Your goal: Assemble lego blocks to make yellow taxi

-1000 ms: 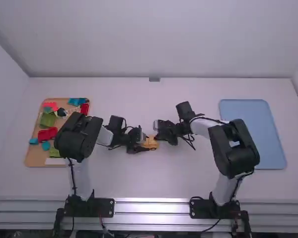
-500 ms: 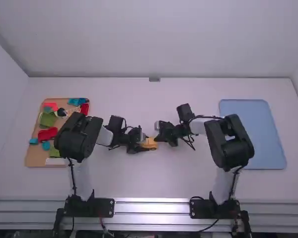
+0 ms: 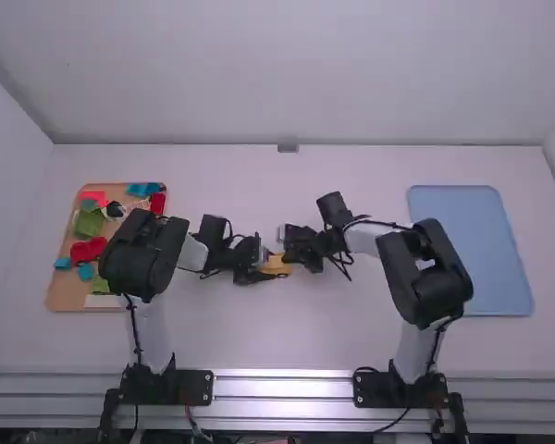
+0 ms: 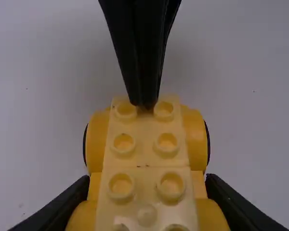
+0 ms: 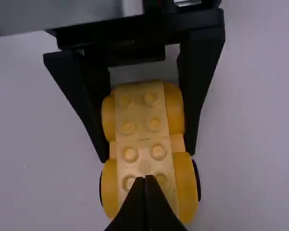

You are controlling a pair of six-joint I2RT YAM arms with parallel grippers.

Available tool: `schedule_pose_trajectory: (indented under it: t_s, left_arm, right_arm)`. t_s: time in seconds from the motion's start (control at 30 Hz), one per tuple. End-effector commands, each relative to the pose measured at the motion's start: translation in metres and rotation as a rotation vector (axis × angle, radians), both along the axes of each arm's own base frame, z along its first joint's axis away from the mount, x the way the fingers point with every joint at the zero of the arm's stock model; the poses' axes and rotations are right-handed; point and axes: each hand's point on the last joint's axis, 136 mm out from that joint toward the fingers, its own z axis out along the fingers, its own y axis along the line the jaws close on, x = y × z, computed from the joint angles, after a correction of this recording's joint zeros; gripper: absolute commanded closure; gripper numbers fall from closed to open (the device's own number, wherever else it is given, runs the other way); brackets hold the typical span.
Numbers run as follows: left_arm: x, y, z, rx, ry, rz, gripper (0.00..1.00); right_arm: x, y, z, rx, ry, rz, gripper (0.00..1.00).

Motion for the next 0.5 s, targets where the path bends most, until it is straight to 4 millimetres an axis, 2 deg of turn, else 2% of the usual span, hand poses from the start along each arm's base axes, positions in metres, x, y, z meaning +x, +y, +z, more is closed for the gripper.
schedule_pose_trajectory:
  t_s: [0.0,0.1,0.23,0.27,0.4,0.43,0.47]
  left_arm:
    - [-0.012,-0.005,-0.010,0.020,0.048,-0.011,0.54]
    - [-0.012,-0.005,-0.010,0.020,0.049,-0.011,0.53]
    - [-0.012,-0.005,-0.010,0.021,0.049,-0.011,0.55]
    - [-0.012,-0.005,-0.010,0.021,0.048,-0.011,0.55]
    - [-0.011,-0.005,-0.010,0.019,0.040,-0.011,0.55]
    - [-0.010,-0.005,-0.009,0.018,0.036,-0.011,0.54]
    - [-0.009,-0.006,-0.009,0.016,0.029,-0.011,0.53]
  right_arm:
    - [-0.019,-0.003,-0.041,-0.158,0.035,0.010,1.00]
    - [-0.012,0.006,-0.028,-0.087,0.020,0.017,1.00]
    - [0.009,0.011,0.027,0.083,-0.036,0.009,1.00]
    - [0.011,0.011,0.032,0.092,-0.042,0.004,1.00]
    - [0.033,-0.008,0.087,0.176,-0.127,-0.075,0.96]
    - [0.038,-0.014,0.100,0.188,-0.143,-0.106,0.92]
    - [0.042,-0.019,0.110,0.194,-0.153,-0.133,0.81]
